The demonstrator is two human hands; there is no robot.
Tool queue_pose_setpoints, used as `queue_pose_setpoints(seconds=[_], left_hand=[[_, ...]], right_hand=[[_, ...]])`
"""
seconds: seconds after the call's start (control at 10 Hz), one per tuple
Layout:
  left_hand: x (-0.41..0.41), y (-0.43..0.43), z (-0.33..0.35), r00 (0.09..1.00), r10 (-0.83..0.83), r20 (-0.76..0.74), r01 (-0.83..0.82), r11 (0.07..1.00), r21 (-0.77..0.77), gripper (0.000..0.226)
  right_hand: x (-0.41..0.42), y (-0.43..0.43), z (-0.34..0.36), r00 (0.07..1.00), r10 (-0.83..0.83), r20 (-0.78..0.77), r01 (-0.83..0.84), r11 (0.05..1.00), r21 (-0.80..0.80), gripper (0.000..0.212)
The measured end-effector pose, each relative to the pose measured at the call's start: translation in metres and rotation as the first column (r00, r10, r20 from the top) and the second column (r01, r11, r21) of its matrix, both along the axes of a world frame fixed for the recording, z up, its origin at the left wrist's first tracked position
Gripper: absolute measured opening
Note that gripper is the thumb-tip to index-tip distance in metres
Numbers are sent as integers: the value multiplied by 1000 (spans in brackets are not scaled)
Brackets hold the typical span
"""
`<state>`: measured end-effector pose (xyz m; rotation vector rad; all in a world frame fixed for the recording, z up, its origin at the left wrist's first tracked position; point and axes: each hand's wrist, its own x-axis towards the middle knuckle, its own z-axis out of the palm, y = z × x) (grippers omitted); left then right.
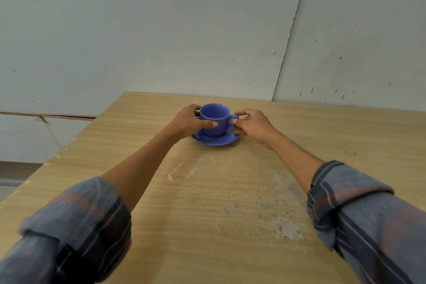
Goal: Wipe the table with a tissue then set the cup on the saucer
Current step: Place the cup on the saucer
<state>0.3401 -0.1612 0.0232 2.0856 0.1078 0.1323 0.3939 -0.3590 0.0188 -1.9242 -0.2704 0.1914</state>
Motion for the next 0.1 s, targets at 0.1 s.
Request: queue_pose_setpoints(seconds=[0.1], left_hand=[[-3, 1, 15, 998, 32, -53, -27, 996, 90, 86]], right_hand=[[-6, -9, 13, 999, -19, 42, 22, 997, -70, 27]])
